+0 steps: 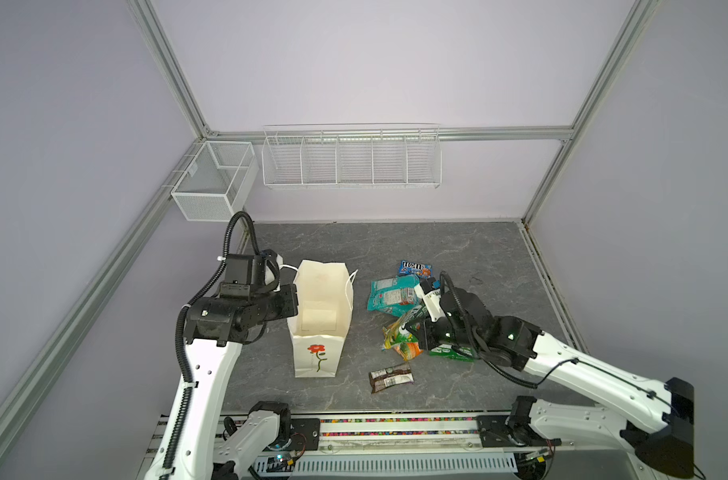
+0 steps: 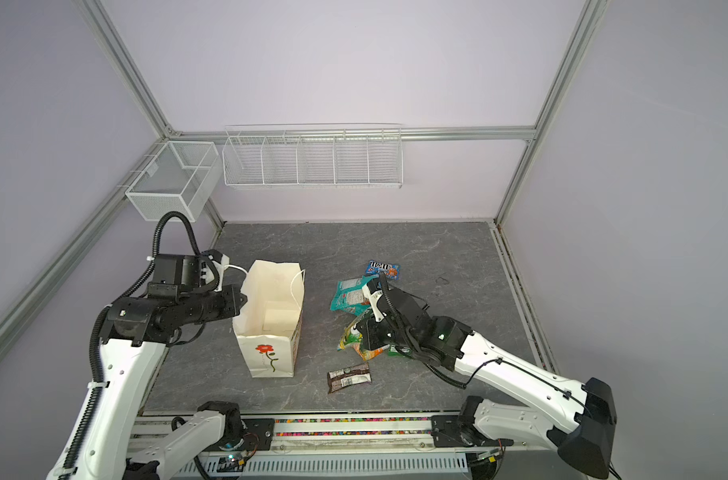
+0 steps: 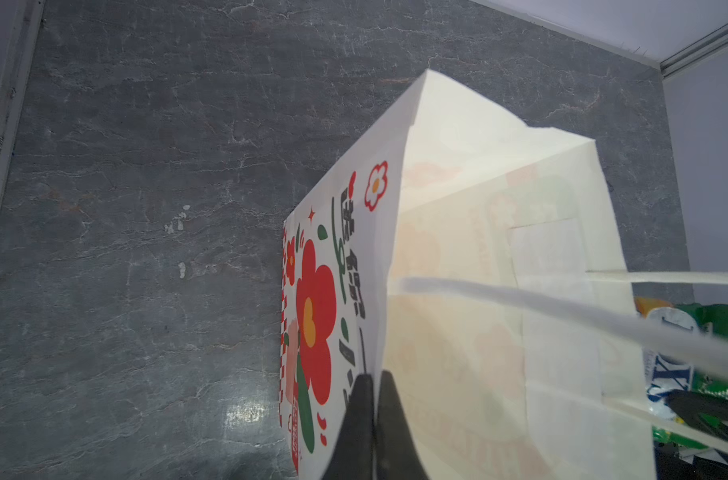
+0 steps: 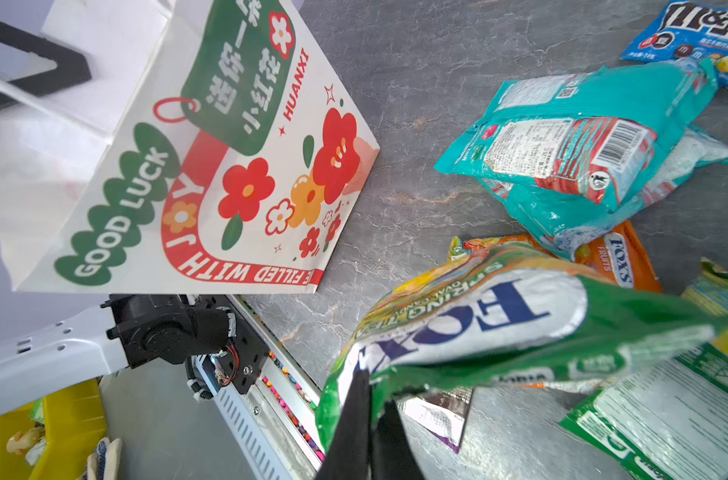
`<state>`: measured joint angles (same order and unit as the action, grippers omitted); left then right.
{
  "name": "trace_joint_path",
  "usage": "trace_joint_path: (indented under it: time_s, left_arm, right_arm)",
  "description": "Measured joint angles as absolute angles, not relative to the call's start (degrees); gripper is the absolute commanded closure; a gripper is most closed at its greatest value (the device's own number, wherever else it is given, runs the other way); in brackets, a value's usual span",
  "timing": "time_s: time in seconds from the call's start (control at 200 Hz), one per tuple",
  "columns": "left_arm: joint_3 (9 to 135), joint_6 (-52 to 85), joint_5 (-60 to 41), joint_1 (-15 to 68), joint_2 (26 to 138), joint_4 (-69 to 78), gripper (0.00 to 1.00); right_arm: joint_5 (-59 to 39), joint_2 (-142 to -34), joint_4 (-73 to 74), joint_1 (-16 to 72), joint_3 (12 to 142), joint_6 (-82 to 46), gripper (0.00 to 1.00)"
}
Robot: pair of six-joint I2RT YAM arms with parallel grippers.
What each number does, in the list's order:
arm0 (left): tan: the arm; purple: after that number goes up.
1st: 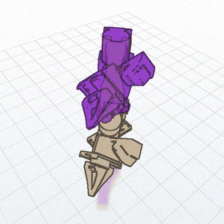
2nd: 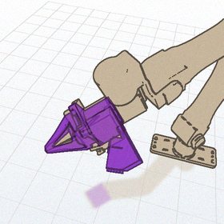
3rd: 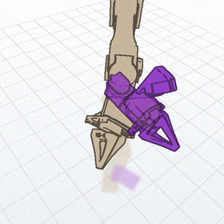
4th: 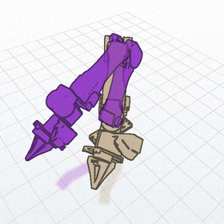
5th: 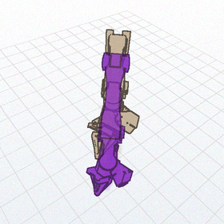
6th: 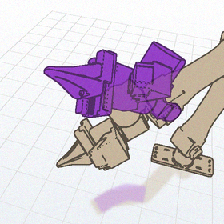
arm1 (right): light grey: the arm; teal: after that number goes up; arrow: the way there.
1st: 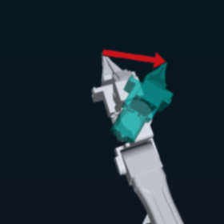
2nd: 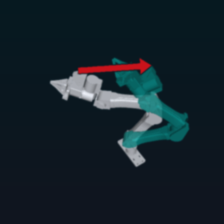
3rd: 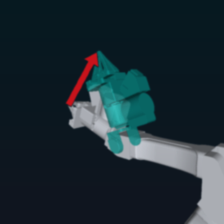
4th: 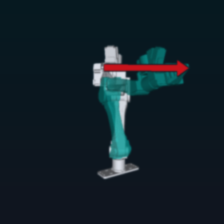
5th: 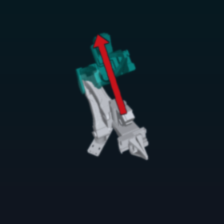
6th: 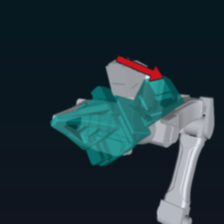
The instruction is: Place the snacks into the paper bag
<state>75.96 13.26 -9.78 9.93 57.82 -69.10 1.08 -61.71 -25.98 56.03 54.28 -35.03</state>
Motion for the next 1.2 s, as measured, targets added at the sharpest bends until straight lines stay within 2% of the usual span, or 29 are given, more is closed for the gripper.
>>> trace_joint_path:
  time_s: [0.41, 1.2]
  left_arm:
    - [78.22, 13.96, -5.76, 12.47, 61.82, -67.83, 1.00]
    - [76.53, 19.31, -3.86, 15.05, 61.21, -63.48, 1.00]
  right_arm:
    - [3.44, -57.93, -29.02, 56.03, 54.43, -33.10, 0.94]
    - [2.66, -49.39, -27.40, 56.03, 52.71, -29.91, 0.94]
